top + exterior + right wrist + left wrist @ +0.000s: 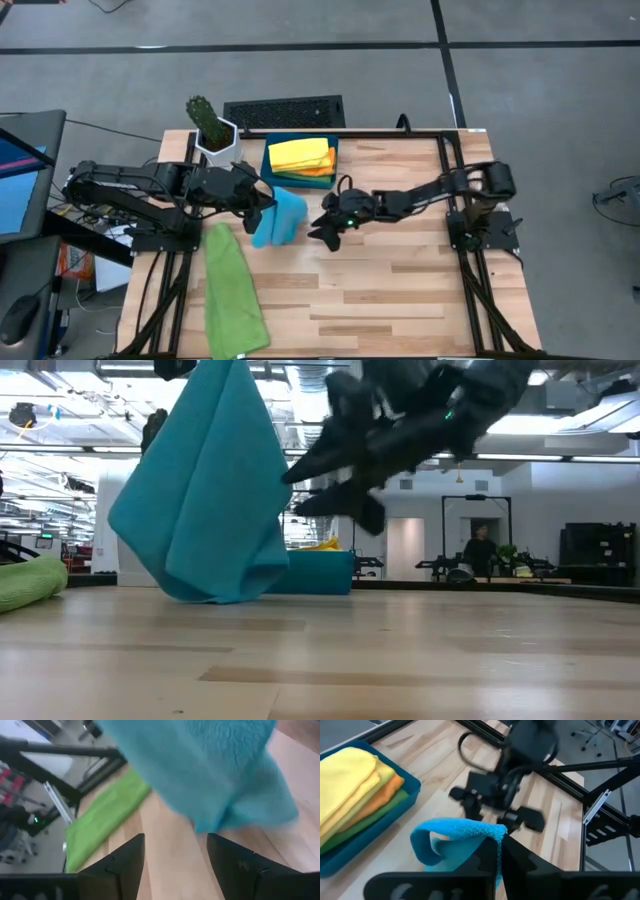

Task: Fold microfiber towels
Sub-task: Fold the blue towel

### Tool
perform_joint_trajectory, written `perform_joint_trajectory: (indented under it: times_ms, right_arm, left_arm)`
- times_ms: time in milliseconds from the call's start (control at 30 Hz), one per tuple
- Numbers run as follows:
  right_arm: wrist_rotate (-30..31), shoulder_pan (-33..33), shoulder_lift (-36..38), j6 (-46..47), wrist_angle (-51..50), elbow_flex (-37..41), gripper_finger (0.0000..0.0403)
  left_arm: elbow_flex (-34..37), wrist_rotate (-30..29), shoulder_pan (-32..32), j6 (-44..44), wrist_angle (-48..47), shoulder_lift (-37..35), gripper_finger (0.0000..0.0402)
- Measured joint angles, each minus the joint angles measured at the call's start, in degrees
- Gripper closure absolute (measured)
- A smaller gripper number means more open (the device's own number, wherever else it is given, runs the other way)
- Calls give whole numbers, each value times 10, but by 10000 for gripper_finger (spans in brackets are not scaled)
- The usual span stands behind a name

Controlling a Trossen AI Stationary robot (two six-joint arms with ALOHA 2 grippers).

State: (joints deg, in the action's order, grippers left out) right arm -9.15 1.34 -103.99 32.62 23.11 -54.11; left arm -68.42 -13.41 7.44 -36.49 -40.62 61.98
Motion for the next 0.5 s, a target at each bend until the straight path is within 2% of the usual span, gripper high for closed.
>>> perform_joint_trajectory:
  times_ms: [200,500]
  right_arm:
    - [0,5,-94,25,98,-19,165]
    - [3,9,-175,75,105,-55,165]
  left_arm:
    - [0,-7,0,1,3,0,397]
    - [0,-9,0,2,4,0,397]
